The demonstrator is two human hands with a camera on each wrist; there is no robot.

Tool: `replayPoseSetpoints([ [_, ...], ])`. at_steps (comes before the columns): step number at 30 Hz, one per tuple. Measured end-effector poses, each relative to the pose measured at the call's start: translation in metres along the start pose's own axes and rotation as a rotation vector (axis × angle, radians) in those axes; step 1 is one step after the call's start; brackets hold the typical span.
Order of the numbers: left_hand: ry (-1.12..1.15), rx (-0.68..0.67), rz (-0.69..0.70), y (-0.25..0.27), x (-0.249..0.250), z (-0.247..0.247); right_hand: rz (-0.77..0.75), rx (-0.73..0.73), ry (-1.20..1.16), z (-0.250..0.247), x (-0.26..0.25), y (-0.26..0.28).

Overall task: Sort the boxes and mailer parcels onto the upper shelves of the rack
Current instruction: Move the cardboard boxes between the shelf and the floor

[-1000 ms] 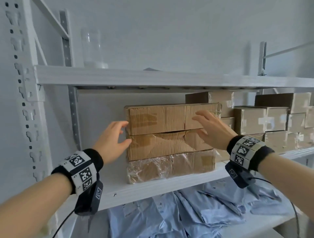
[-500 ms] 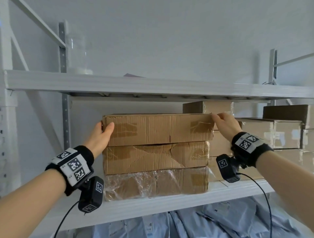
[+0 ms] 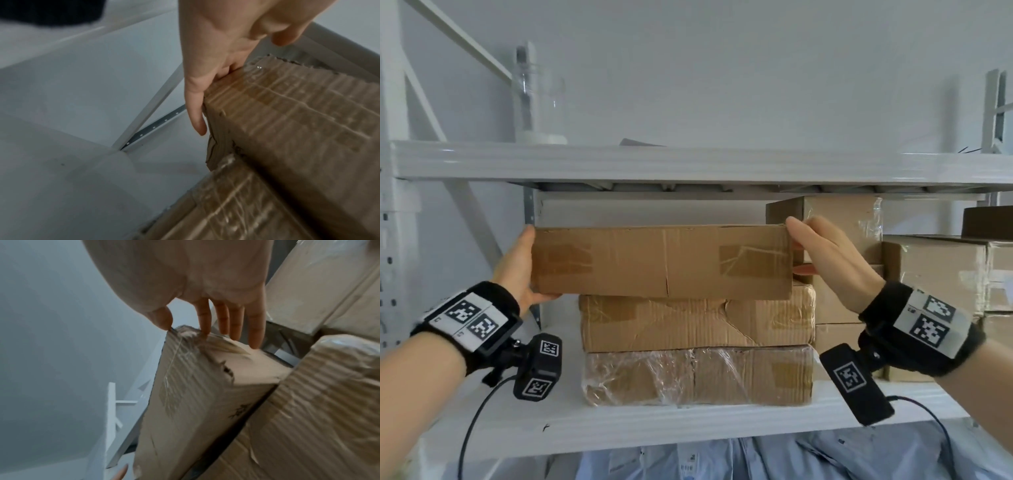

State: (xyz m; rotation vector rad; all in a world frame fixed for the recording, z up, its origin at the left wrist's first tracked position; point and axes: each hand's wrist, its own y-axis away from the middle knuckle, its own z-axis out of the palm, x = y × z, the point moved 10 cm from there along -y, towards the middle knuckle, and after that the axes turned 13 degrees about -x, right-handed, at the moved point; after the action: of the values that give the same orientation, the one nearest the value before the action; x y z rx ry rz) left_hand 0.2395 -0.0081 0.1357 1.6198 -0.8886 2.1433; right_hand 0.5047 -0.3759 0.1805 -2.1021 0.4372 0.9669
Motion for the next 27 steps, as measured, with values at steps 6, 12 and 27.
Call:
replayPoseSetpoints([
  [6, 0.034, -0.005, -0.064, -0.009, -0.003, -0.004, 0.132, -0.118, -0.048, 0.001, 0.005, -0.025],
  [12, 0.046, 0.032, -0.131, -0.017, -0.008, 0.003, 0.395, -0.235, -0.164, 0.012, 0.031, -0.067],
  [27, 0.099, 0.035, -0.114, -0.006, -0.008, -0.008, 0.458, -0.395, -0.209, 0.039, 0.033, -0.075],
])
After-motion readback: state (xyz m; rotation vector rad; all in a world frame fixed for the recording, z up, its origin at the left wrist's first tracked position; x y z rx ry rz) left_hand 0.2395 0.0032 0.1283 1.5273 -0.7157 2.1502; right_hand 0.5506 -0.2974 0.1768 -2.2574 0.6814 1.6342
